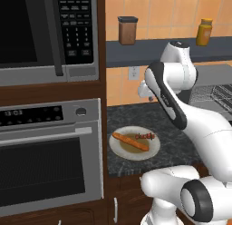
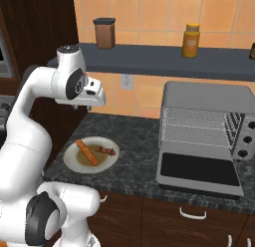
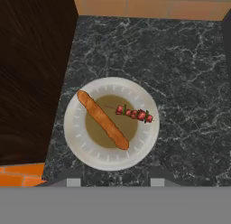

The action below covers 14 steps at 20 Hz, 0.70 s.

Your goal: Pick up the kebab skewer and baguette bread, and place them inside the toaster oven. Close the toaster oven door and start by setting the timer.

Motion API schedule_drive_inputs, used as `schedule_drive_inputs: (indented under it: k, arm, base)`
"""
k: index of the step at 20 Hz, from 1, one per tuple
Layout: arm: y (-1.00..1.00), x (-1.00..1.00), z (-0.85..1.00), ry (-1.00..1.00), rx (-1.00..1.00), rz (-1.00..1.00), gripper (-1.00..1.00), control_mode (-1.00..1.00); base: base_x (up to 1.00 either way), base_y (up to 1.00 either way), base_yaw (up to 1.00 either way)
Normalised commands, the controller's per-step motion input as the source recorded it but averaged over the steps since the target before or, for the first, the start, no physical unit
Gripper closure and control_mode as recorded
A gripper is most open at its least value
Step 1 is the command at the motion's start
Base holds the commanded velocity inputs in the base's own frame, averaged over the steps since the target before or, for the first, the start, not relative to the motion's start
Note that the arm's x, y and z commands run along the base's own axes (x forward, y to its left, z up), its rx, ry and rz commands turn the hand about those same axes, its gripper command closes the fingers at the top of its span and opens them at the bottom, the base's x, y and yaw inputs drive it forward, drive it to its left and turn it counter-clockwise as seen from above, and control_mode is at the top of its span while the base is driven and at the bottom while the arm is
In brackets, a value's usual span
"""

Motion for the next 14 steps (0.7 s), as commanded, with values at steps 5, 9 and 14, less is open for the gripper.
schedule_drive_inputs:
  k: [5, 9, 14]
  arm:
    - [-0.65, -0.33, -0.03, -0.03, 0.03, 0.00, -1.00, -1.00]
    - [-1.00, -0.07, -0.17, -0.15, 0.13, -0.01, -1.00, -1.00]
    - [-1.00, -0.05, -0.20, -0.21, 0.10, -0.04, -1.00, -1.00]
  base:
    - [0.00, 0.00, 0.00]
    - [0.00, 0.00, 0.00]
    - [0.00, 0.00, 0.00]
